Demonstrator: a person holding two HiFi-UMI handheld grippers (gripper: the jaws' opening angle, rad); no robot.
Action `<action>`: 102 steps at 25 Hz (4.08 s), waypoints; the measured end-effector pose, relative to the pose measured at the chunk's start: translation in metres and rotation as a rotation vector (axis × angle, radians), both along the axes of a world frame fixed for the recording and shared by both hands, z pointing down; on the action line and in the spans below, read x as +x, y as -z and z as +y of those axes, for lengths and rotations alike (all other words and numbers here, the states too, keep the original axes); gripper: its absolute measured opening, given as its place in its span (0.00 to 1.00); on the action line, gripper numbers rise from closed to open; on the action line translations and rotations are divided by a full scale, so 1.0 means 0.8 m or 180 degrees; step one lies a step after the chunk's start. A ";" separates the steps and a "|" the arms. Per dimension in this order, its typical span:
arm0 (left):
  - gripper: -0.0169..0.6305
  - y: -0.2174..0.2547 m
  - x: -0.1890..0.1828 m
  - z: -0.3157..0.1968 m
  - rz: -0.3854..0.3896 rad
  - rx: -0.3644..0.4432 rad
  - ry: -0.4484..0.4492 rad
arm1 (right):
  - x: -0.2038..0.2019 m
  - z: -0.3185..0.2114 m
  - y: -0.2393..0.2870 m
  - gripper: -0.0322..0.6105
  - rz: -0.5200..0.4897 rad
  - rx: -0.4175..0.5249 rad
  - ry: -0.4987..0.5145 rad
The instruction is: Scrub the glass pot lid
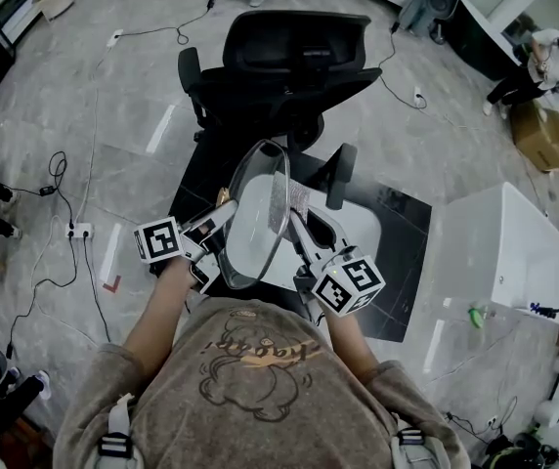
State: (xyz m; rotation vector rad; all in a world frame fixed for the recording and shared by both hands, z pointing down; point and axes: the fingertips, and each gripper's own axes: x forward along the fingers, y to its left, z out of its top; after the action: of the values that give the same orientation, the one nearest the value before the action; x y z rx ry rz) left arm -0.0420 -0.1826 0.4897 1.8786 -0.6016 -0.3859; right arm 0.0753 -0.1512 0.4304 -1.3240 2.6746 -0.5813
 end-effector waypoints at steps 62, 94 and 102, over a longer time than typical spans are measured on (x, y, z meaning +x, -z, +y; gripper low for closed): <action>0.30 0.033 0.043 0.008 0.1107 -0.0208 -0.0336 | -0.050 -0.014 -0.136 0.19 0.0244 -0.0686 0.0590; 0.30 0.013 0.022 -0.016 0.1114 -0.0306 -0.0061 | -0.031 0.046 0.071 0.20 -0.0993 -0.0264 0.1188; 0.30 0.017 0.028 -0.013 0.1174 -0.0324 -0.0133 | -0.013 -0.008 0.094 0.20 -0.1009 -0.0066 0.0877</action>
State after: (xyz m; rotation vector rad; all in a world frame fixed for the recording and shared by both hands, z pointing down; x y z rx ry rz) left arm -0.0193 -0.1930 0.4758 1.6649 -0.3261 -0.6445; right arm 0.0646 -0.1573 0.3554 -0.7889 2.6006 -0.7757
